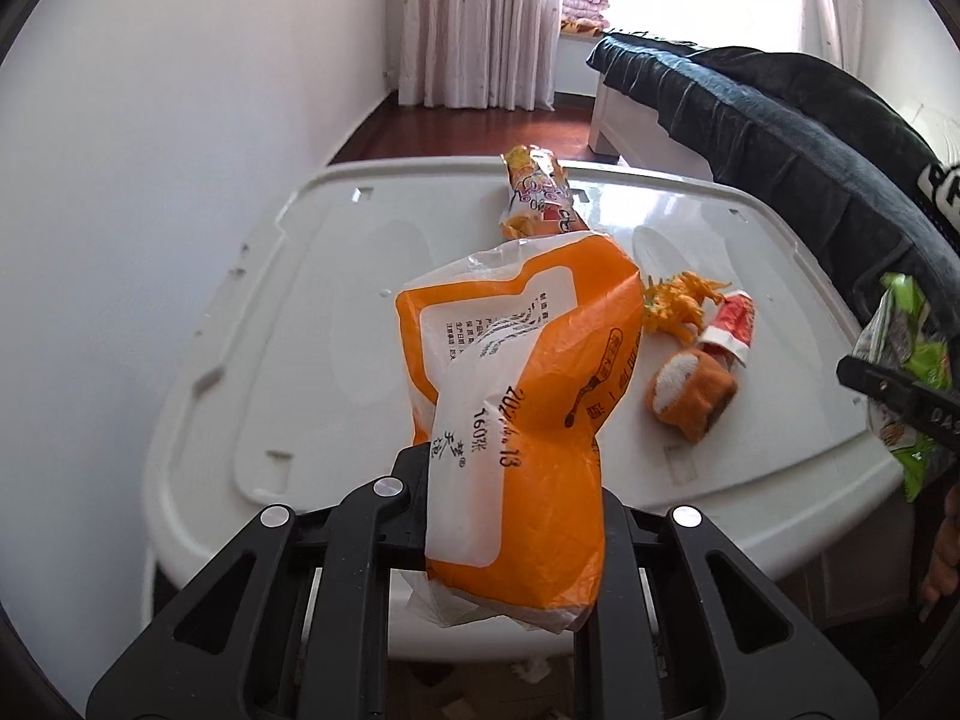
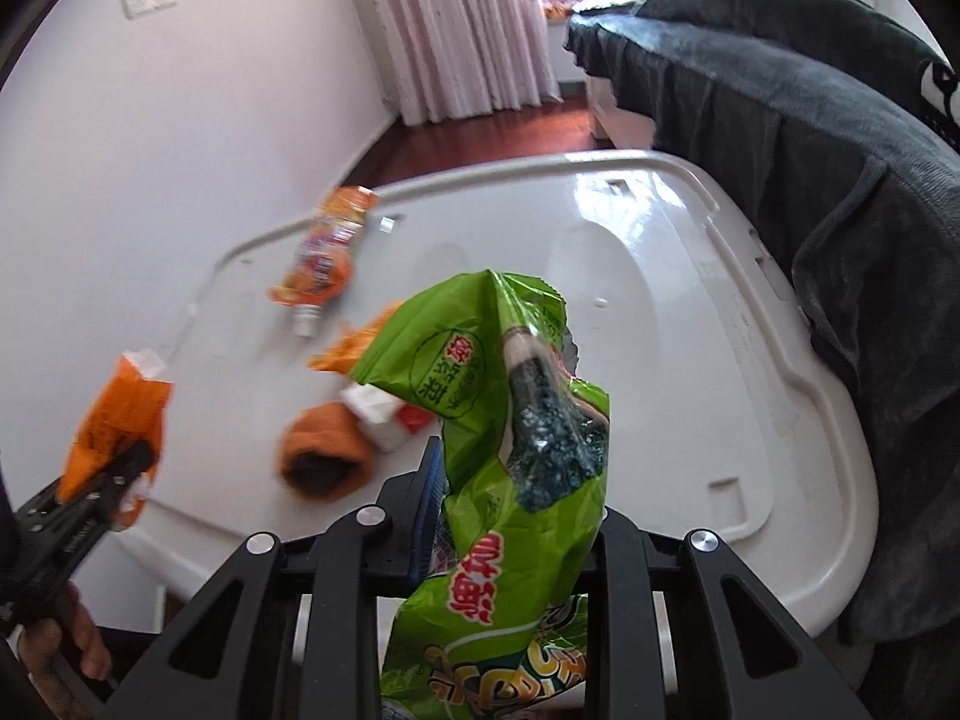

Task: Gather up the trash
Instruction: 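Grasp the orange bread bag on the lid with the left tool, then carry the green bag and orange bag over the box and open both tools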

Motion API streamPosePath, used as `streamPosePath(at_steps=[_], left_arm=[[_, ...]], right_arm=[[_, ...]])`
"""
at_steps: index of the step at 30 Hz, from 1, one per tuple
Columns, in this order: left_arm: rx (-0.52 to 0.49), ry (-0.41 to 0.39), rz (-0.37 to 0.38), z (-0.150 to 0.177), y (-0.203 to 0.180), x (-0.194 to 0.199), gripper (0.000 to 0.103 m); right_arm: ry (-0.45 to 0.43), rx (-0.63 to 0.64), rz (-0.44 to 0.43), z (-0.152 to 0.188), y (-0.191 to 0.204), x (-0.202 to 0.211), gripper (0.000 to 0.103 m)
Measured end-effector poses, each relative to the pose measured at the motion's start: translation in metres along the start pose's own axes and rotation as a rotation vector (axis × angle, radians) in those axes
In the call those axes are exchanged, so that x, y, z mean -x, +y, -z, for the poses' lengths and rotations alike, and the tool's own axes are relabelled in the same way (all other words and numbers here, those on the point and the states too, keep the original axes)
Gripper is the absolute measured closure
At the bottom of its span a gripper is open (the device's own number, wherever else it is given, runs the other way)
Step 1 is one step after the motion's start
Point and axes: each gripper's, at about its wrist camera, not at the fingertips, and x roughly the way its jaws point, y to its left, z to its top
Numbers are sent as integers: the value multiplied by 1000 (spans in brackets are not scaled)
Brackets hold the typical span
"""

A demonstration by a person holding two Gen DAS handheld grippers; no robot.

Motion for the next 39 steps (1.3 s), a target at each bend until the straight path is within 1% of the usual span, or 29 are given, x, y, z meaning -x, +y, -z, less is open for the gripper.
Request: streamPosePath(at_steps=[2,3,4,7,10,13,18,21,23,25,28,33,39], left_arm=[[-20,-9,-8,9,-3,14,87],[-31,-11,2,16,-6,23,87],[-35,-8,5,21,-7,28,87],[-44,3,25,43,-11,45,87],[-39,13,27,68,-14,57,87],[4,35,40,94,-12,61,87],[20,121,53,137,-13,58,87],[8,195,92,160,-17,53,87],[-18,221,83,168,-20,47,87],[-18,239,84,170,-20,41,87],[-18,246,76,174,-20,35,87],[-17,262,70,177,-20,30,87],[-25,264,60,179,-21,29,87]], right_arm=[[-40,37,-18,19,19,23,77],[-48,47,-25,24,23,29,77],[-62,68,-37,37,32,40,77],[-72,106,-53,73,49,58,77],[-37,94,-58,107,55,63,77],[12,58,-49,133,54,61,77],[61,60,-33,161,55,57,77],[104,75,-36,174,60,50,77],[129,87,-33,182,64,45,77],[139,102,-24,184,67,41,77],[136,94,-22,187,65,41,77],[164,58,-22,187,60,32,77],[166,59,-24,188,60,32,76]])
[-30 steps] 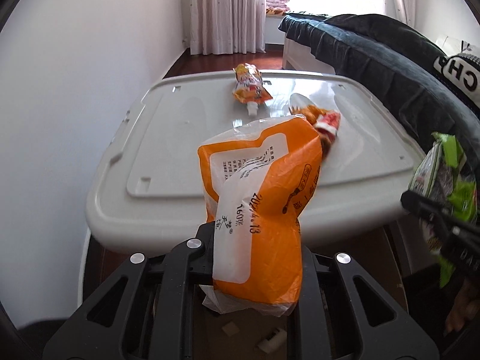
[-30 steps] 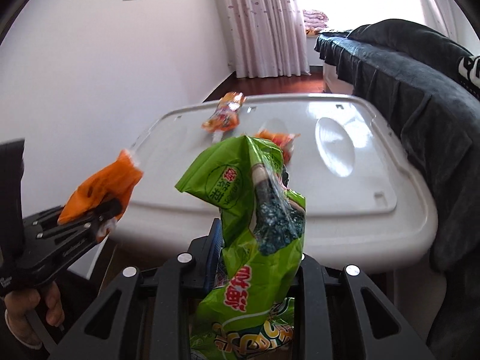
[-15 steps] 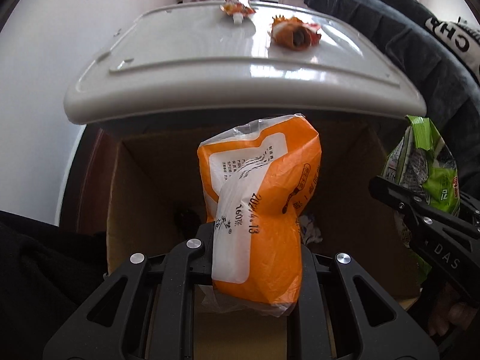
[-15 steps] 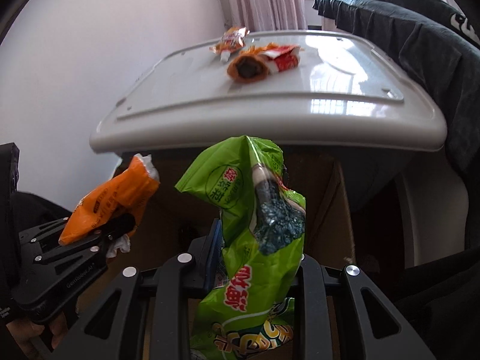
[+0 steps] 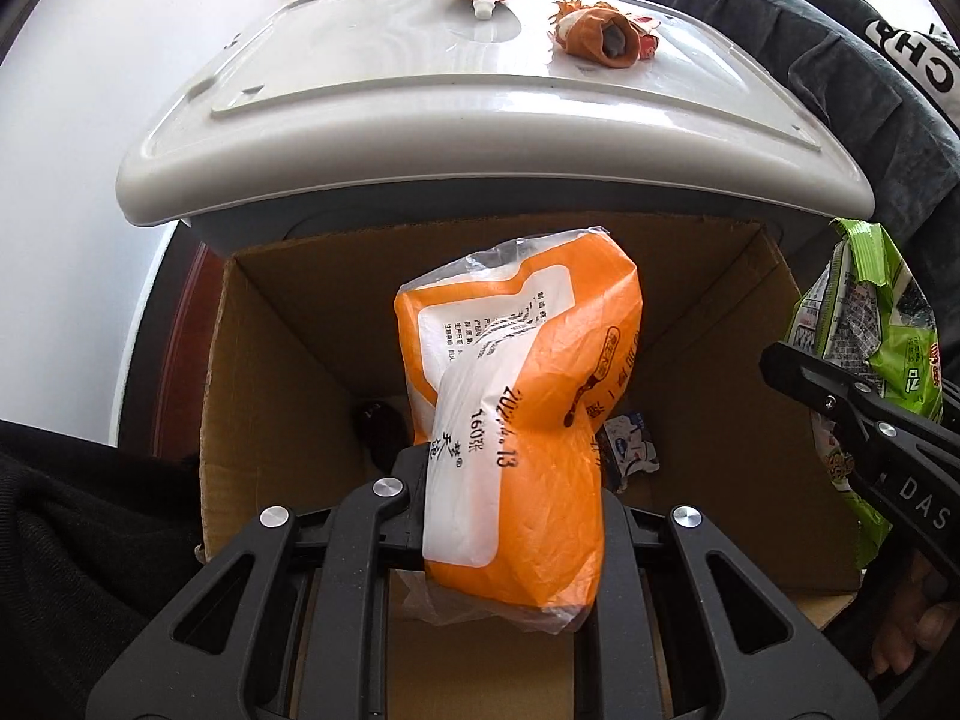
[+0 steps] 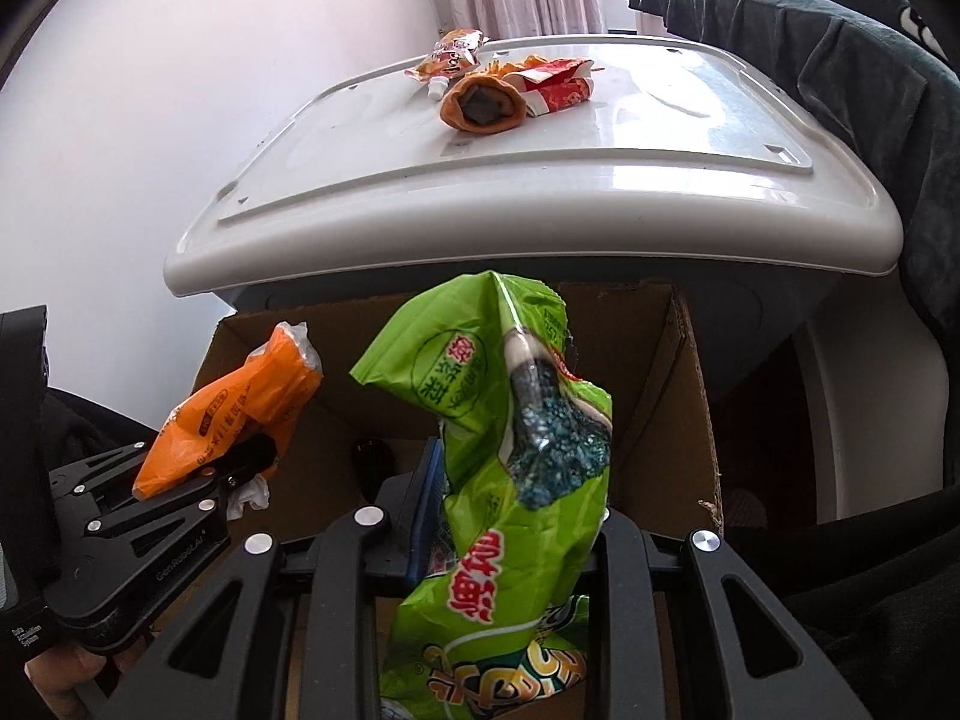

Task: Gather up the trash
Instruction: 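Carry the green bag and orange bag over the box and open both tools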

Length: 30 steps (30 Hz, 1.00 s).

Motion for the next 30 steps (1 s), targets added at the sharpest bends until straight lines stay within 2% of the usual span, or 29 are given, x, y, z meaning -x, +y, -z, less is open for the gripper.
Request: streamPosePath(at_steps=[3,4,5,6,7,8,16,20,30], left_arm=[[-3,1,-1,-1,-2,0,86],[0,2,-1,-1,-2,0,83],[2,3,-7,-1,-2,0,70],[3,12,-4,-1,-2,-2,56],[11,32,-6,0,-1,-4,27],[21,38,-12,1,0,-5,17],[40,45,-32,0,6,-5,17],[50,28,-25,-3,7,1,17],[-2,-88,6,-23,-1,18,17]], right_arm=[[-2,-7,1,1,-2,1,75],[2,-9,3,1,-2,1,71],[5,-12,10,1,-3,0,68],[10,-20,17,1,-4,0,51],[4,-25,24,0,-5,0,37],[-10,-31,33,-1,-6,2,37],[-64,-139,43,-6,-28,13,36],[-85,-142,40,-21,-32,19,36],[-181,-42,72,-108,-42,38,35]])
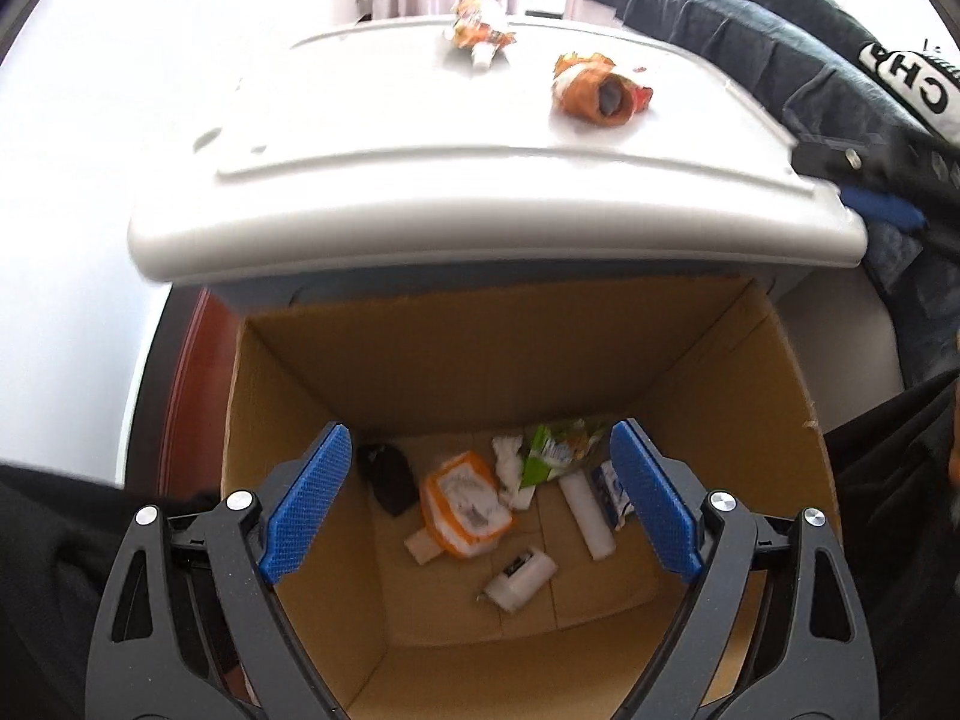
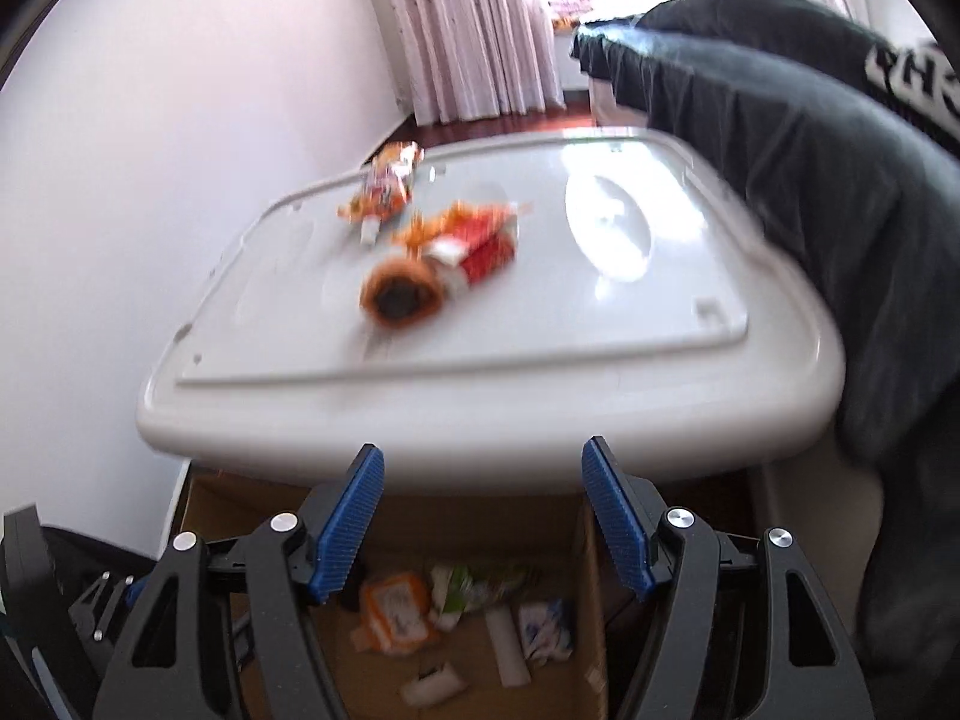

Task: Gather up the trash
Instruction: 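Carry the green bag and orange bag over the box and open both tools, then grasp the orange knit sock on the lid with the left tool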

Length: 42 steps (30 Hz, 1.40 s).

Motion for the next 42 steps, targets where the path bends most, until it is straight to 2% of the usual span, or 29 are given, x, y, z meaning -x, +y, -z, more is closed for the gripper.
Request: streamPosePath(at_steps=[3,6,8,11,14,17,24,26,31,36,37,39,40,41,42], left_arm=[[-5,-40,24,-21,-5,1,17],[4,-96,75,-58,-16,-2,17],[-7,-134,99,-88,-27,-9,16],[-32,-171,108,-129,-47,-27,14],[-19,-127,81,-165,-63,-58,13],[20,-95,76,-184,-68,-84,13],[56,-75,4,-191,-56,-115,15],[32,-107,-20,-186,-52,-113,17],[43,-124,-7,-185,-36,-111,18],[45,-78,-36,-195,-35,-117,18],[34,-70,-44,-197,-39,-120,21],[-6,-69,-49,-200,-46,-122,36],[-19,-76,-47,-199,-48,-121,51],[-35,-85,-53,-199,-51,-120,61],[-45,-87,-48,-199,-53,-119,63]], right_arm=[[-44,16,8,-25,-7,5,34],[-102,7,20,-46,-17,9,29],[-143,-31,34,-54,-31,15,26],[-156,-135,28,-57,-56,19,26],[-161,-225,12,-53,-76,24,26],[-170,-240,24,-51,-86,31,26],[-153,-228,12,-49,-84,29,26],[-153,-216,13,-50,-80,29,26],[-127,-198,2,-48,-71,21,25],[-117,-166,7,-47,-63,17,25],[-117,-167,7,-47,-63,17,25],[-113,-172,7,-47,-64,15,25],[-112,-174,4,-47,-64,15,25],[-111,-174,3,-46,-64,15,25],[-111,-171,3,-46,-64,15,25]])
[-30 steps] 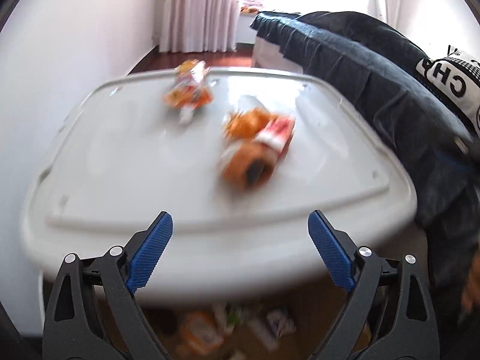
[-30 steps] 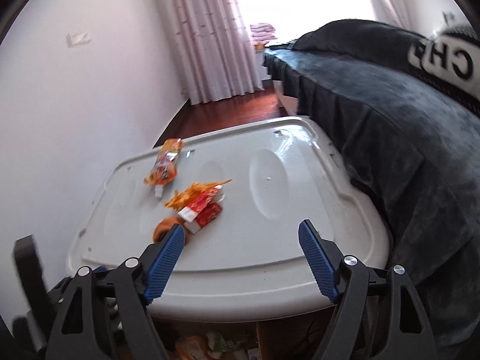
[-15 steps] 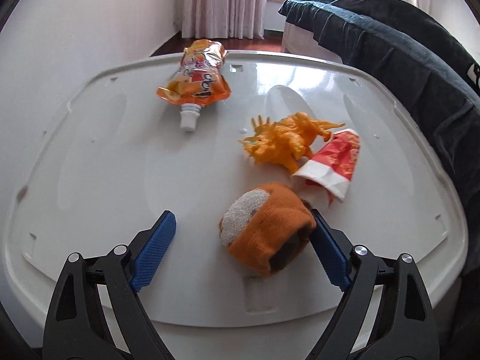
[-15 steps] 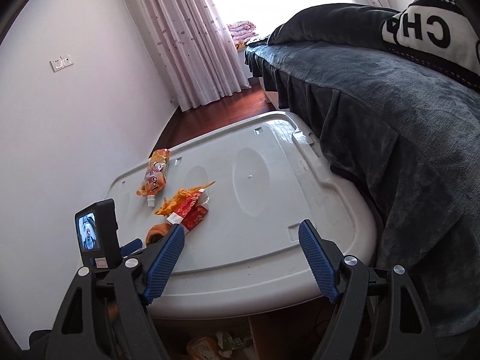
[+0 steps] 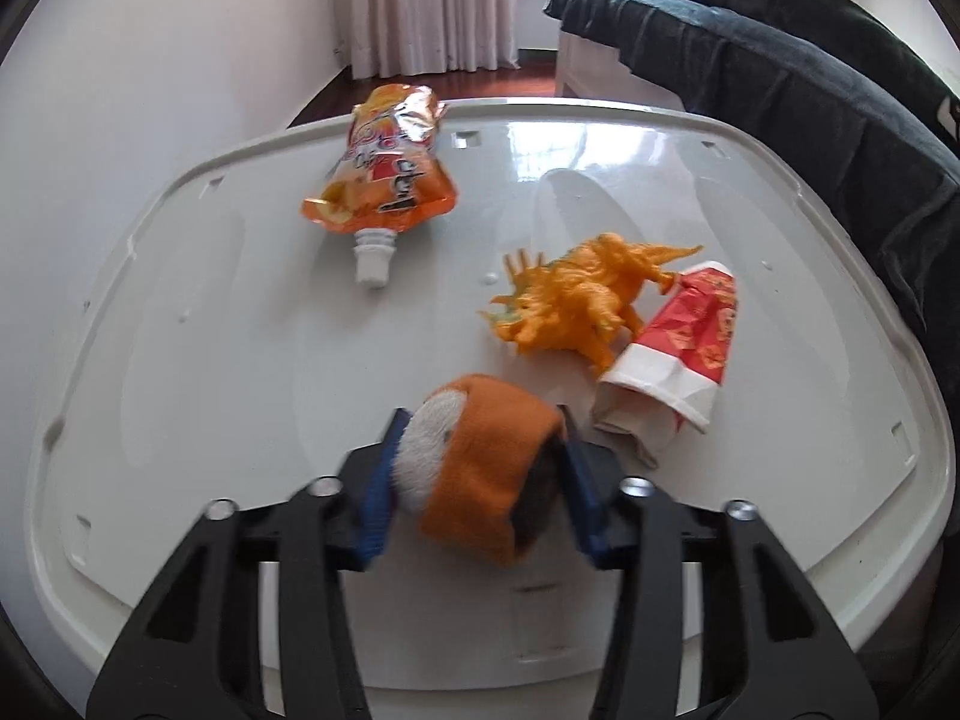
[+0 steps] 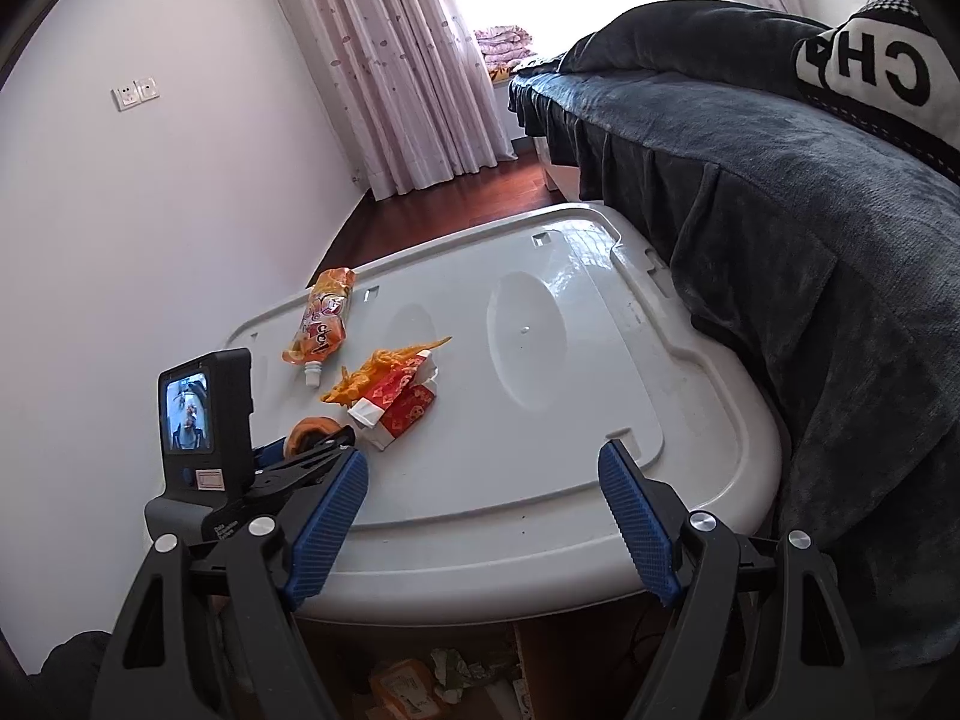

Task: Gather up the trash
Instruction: 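Grasp the orange knit sock on the lid with the left tool, then grasp the red-and-white tube with the right tool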

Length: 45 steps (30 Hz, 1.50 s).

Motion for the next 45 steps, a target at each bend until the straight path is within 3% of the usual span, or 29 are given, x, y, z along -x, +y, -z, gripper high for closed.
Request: streamPosePath(at_steps=[7,18,23,33,36,41,45], left_arm=[[11,-55,64,13,18,8,74],[134,-47,-24,55,106,44,75],[76,-74,-54,64,103,50,75],[85,-85,-5,64,108,50,75],[92,-80,-3,63,108,49,74],[98,-86,-6,63,108,49,74],[98,-87,-6,64,108,49,74]], right_arm=[[8,8,-4,1,3,-1,25],[75,48,17,7,33,-32,25],[121,50,16,0,61,-73,25],[185,152,186,-6,119,-178,25],[204,141,246,-5,112,-194,27],[155,64,307,-8,71,-169,29],[133,77,357,-8,52,-152,29]])
